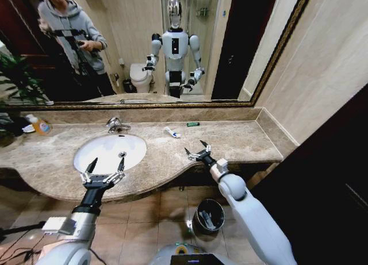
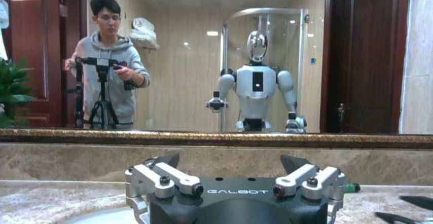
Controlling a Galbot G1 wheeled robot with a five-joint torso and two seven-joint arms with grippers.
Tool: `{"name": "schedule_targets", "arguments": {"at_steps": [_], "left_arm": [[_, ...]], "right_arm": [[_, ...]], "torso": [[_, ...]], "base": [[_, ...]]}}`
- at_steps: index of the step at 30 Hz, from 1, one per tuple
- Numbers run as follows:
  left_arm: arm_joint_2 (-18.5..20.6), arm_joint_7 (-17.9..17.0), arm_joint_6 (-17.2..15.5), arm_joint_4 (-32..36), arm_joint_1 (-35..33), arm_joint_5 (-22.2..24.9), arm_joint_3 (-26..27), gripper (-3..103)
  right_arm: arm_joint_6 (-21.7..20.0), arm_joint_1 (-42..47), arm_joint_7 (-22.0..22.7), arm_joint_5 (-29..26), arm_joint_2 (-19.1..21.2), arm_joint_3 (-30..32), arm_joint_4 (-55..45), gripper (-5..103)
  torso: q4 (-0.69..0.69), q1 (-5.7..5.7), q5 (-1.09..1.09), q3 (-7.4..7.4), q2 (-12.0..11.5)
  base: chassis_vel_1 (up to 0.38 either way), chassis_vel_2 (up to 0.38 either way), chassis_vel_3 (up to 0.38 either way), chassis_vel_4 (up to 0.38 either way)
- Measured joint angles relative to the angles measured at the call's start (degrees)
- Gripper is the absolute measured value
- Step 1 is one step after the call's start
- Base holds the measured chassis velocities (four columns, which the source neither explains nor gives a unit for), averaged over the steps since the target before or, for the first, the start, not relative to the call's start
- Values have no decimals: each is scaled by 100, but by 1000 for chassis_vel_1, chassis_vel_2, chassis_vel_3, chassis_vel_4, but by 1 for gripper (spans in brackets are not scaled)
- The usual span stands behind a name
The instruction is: Pick up the trash from the sink and place it in the trash bin.
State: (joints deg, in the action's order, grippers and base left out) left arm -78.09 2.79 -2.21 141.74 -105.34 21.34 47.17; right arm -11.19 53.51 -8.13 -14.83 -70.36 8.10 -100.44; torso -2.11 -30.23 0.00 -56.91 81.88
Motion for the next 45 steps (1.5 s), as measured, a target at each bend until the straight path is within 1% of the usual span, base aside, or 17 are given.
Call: {"name": "schedule_targets", "arguments": {"at_steps": [2, 3, 6, 7, 9, 15, 17, 18, 21, 23, 24, 25, 28, 32, 34, 36, 45], "left_arm": [[0, 1, 0, 0, 0, 0, 0, 100], [0, 1, 0, 0, 0, 0, 0, 100], [0, 1, 0, 0, 0, 0, 0, 100], [0, 1, 0, 0, 0, 0, 0, 100], [0, 0, 0, 0, 0, 0, 0, 100], [0, 0, 0, 0, 0, 0, 0, 100], [0, 1, 0, 0, 0, 0, 0, 100], [0, 1, 0, 0, 0, 0, 0, 100], [0, 1, 0, 0, 0, 0, 0, 100], [0, 0, 0, 0, 0, 0, 0, 100], [0, 0, 0, 0, 0, 0, 0, 100], [0, 0, 0, 0, 0, 0, 0, 100], [0, 0, 0, 0, 0, 0, 0, 100], [0, 0, 0, 0, 0, 0, 0, 100], [0, 0, 0, 0, 0, 0, 0, 100], [0, 0, 0, 0, 0, 0, 0, 100], [0, 0, 0, 0, 0, 0, 0, 100]], "right_arm": [[-83, -360, -2, 4, -72, -200, 303, 100], [-83, -360, -2, 4, -72, -200, 303, 100], [-116, -864, -3, 48, -162, -481, 749, 100], [-116, -864, -3, 48, -162, -481, 749, 100], [-128, -1236, 10, 64, -278, -676, 1100, 100], [-134, -1670, 83, 93, -490, -933, 1639, 100], [-119, -1865, 96, 83, -619, -1049, 2007, 100], [-119, -1865, 96, 83, -619, -1049, 2007, 100], [-27, -2056, 49, 86, -869, -1088, 2522, 100], [39, -2107, 17, 89, -950, -1083, 2674, 100], [144, -2172, -20, 163, -1065, -1060, 2871, 100], [144, -2172, -20, 163, -1065, -1060, 2871, 100], [279, -2282, -68, 408, -1230, -948, 3195, 100], [296, -2246, -67, 533, -1181, -775, 3214, 100], [301, -2187, -59, 688, -1077, -592, 3213, 100], [335, -2239, -57, 854, -1063, -520, 3366, 100], [315, -2380, -58, 737, -1131, -663, 3638, 100]], "torso": [[0, 0, 0, 0, 0], [0, 0, 0, 0, 0], [0, 0, -1, 0, 0], [0, 0, -1, 0, 0], [0, 0, -1, 0, 0], [1, 0, -1, 0, 0], [0, 0, -1, 0, 0], [0, 0, -1, 0, 0], [0, 0, -2, 0, 0], [0, 0, -2, 0, 0], [0, 0, -1, 0, 0], [0, 0, -1, 0, 0], [-1, 0, -1, 1, 0], [-1, 0, 0, 1, 0], [3, 1, 0, 0, 0], [3, 1, 1, 1, 1], [0, 1, 1, 1, 1]], "base": [[0, 0, 0, 0], [0, 0, 0, 0], [0, 0, 0, 0], [0, 0, 0, 0], [0, 0, 0, 0], [0, 0, 0, 0], [0, 0, 0, 0], [0, 0, 0, 0], [0, 0, 0, 0], [0, 0, 0, 0], [0, 0, 0, 0], [0, 0, 0, 0], [0, 0, 0, 0], [0, 0, 0, 0], [0, 0, 0, 0], [0, 0, 0, 0], [0, 0, 0, 0]]}}
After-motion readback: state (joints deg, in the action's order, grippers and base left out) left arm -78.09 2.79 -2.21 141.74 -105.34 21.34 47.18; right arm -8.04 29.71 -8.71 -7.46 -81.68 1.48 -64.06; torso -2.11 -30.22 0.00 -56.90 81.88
